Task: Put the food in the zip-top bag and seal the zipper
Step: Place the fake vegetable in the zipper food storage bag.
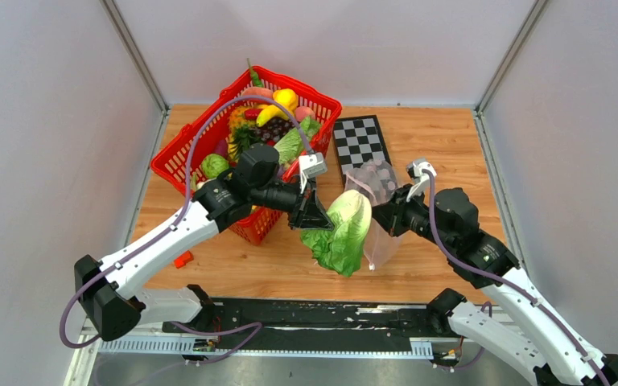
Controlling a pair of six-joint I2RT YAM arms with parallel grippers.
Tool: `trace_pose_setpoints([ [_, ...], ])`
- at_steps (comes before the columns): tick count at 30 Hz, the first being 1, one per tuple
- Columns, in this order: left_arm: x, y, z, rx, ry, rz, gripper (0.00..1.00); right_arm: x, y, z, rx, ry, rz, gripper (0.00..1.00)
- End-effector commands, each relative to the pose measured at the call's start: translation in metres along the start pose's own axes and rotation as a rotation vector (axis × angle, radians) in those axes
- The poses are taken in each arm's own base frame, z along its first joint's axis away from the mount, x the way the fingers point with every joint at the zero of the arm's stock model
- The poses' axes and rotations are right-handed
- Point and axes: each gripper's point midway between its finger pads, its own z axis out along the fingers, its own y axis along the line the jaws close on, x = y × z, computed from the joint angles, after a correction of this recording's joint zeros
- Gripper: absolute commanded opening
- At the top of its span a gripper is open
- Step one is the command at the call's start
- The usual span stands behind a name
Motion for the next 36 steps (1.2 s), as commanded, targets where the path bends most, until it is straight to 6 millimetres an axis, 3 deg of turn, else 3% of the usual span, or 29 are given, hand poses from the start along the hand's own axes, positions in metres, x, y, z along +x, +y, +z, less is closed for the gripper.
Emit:
trace_pose_setpoints([
  [1,-0.012,0.006,0.001,-0.036,-0.006,0.045,0.0,-0.016,0.022,-0.008,-0.132,-0.077,-0.116,0.0],
  [9,0.012,0.051,0.007,-0.231,0.094,-0.061,0.0,-0.014,0.024,-0.013,-0.156,-0.087,-0.17,0.0],
  [15,0.014,0.067,0.006,-0.316,0.113,-0.084,0.0,-0.005,0.017,-0.008,-0.133,-0.036,-0.188,0.0],
  [19,0.005,0.061,0.013,-0.261,0.075,-0.082,0.0,-0.001,0.025,-0.006,-0.184,-0.023,-0.193,0.0],
  [22,-0.018,0.04,0.024,-0.133,-0.018,-0.072,0.0,0.002,0.027,0.0,-0.196,-0.002,-0.171,0.0],
  [25,-0.03,0.034,0.029,-0.099,-0.079,-0.099,0.0,0.006,0.028,0.004,-0.205,0.021,-0.145,0.0],
  [29,-0.022,0.047,0.034,-0.142,-0.065,-0.122,0.0,0.011,0.034,0.004,-0.243,0.04,-0.135,0.0],
  [34,-0.013,0.044,0.038,-0.097,-0.02,-0.104,0.0,0.018,0.05,-0.003,-0.344,0.081,-0.148,0.0],
  [36,-0.01,0.059,0.036,-0.186,-0.008,-0.113,0.0,0.019,0.062,-0.007,-0.412,0.098,-0.155,0.0],
])
